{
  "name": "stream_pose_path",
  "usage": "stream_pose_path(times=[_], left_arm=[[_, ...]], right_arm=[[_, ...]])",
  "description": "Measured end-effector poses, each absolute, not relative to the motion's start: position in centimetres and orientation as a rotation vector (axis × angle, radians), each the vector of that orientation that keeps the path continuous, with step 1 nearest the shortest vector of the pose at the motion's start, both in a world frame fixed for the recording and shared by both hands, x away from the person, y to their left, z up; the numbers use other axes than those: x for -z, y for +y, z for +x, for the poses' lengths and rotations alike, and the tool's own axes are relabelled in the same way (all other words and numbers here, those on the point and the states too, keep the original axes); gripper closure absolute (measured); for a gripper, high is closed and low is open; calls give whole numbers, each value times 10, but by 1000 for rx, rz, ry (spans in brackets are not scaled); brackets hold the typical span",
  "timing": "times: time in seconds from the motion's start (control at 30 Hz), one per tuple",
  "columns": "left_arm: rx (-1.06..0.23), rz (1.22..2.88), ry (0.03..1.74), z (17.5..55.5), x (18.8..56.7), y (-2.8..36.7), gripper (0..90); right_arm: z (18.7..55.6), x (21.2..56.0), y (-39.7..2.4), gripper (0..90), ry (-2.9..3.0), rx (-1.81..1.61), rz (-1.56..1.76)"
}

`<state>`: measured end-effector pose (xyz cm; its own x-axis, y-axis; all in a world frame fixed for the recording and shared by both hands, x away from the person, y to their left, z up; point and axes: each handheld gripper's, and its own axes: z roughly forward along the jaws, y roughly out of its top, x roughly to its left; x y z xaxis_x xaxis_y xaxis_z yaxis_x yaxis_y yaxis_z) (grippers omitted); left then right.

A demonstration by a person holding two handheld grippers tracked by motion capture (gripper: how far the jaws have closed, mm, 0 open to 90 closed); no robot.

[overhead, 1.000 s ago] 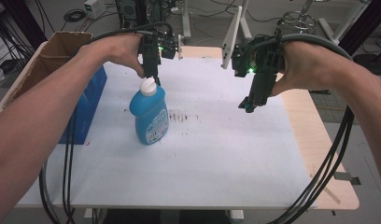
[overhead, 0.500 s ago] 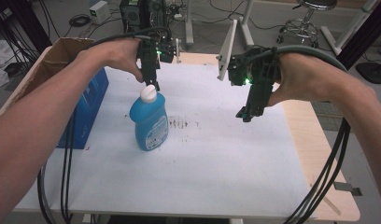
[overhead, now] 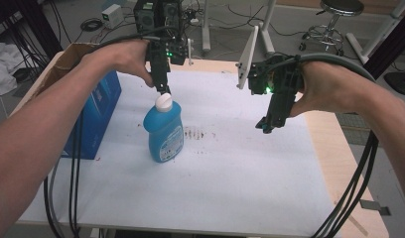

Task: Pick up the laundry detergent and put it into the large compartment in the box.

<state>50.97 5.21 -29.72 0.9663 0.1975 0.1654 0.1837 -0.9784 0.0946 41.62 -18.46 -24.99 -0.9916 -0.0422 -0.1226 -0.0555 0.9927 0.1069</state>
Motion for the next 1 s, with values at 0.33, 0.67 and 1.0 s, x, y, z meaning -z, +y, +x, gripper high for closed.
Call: stream_pose_path(times=[0.33, 0.67, 1.0], left_arm=[[-282, 3019, 390, 482, 270, 76, 199], [-270, 2993, 492, 452, 251, 100, 199], [-166, 2955, 664, 426, 248, 109, 198]], right_arm=[[413, 250, -184, 122, 3008, -153, -85], [411, 250, -183, 122, 2999, -148, -91], [412, 252, -181, 122, 3004, -136, -87]])
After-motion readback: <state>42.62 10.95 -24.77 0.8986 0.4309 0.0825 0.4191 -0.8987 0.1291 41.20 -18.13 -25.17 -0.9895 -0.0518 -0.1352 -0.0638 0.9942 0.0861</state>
